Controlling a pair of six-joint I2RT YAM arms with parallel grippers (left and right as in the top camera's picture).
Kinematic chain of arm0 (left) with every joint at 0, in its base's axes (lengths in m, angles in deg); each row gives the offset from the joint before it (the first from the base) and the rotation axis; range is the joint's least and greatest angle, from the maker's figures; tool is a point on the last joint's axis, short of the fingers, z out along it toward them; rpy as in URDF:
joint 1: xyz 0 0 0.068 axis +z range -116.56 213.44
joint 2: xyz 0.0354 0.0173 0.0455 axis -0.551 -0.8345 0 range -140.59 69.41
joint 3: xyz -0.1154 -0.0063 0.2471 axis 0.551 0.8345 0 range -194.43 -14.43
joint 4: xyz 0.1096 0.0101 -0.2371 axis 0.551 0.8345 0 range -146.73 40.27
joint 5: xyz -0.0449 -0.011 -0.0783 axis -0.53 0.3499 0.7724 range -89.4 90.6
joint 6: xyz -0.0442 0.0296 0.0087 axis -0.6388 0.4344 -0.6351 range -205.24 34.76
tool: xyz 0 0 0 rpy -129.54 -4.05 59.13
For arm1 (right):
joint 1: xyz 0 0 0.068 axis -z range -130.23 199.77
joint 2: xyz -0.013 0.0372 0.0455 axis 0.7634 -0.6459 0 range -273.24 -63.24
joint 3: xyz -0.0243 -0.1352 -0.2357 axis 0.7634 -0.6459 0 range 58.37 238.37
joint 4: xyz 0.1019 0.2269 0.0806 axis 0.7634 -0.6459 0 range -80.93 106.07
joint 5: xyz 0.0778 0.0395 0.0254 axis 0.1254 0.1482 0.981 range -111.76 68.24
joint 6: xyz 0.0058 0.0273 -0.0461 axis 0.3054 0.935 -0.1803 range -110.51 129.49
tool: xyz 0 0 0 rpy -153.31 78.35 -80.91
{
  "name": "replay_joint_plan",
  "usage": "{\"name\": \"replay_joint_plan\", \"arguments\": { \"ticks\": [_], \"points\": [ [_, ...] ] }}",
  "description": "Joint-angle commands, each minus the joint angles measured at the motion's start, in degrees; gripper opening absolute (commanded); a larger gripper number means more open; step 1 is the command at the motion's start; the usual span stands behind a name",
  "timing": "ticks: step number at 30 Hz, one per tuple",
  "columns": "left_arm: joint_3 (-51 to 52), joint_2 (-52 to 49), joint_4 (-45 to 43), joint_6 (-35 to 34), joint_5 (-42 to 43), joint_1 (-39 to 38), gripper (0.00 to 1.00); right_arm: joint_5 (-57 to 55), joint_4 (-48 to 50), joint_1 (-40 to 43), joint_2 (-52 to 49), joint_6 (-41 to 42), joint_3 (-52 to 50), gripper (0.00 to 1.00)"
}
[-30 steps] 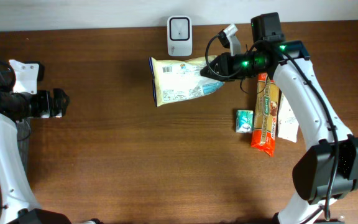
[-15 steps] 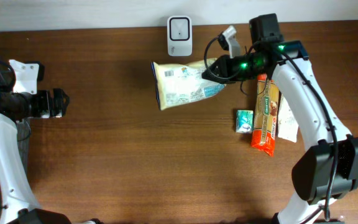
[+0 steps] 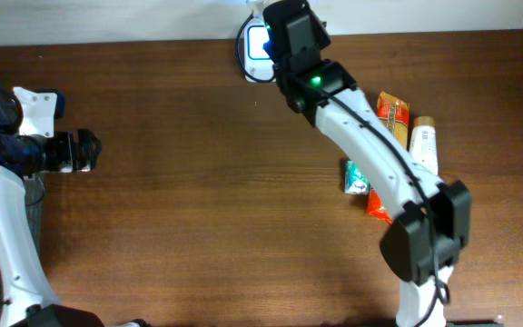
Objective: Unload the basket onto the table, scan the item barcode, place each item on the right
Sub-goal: 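Hold the snack bag barcode over the scanner with the right gripper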
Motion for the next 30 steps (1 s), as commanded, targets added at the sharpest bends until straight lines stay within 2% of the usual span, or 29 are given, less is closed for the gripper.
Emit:
{"name": "replay_joint_plan", "arguments": {
  "ticks": [1, 4, 7, 19, 25, 30],
  "points": [
    [0.07, -0.11, 0.0, 0.72, 0.2, 0.2, 0.99, -4.39, 8.63, 0.0, -4.59, -18.69, 0.9, 0.04],
    [0.07, -0.11, 0.0, 0.72, 0.2, 0.2, 0.99, -6.43, 21.59, 0.0, -9.64, -31.56, 0.9, 0.04],
    [0.07, -0.11, 0.0, 0.72, 0.17, 0.2, 0.99, -6.34, 28.63, 0.0, -12.87, -36.89, 0.9, 0.04],
    [0.07, -0.11, 0.0, 0.74, 0.2, 0.22, 0.99, -4.24, 29.38, -0.33, -15.39, -37.24, 0.87, 0.04],
    [0.07, -0.11, 0.0, 0.72, 0.2, 0.2, 0.99, -5.01, 35.43, -0.33, -18.82, -41.03, 0.87, 0.04],
    [0.07, -0.11, 0.0, 0.72, 0.2, 0.2, 0.99, -5.33, 35.39, -0.37, -18.86, -42.16, 0.87, 0.04]
  ]
}}
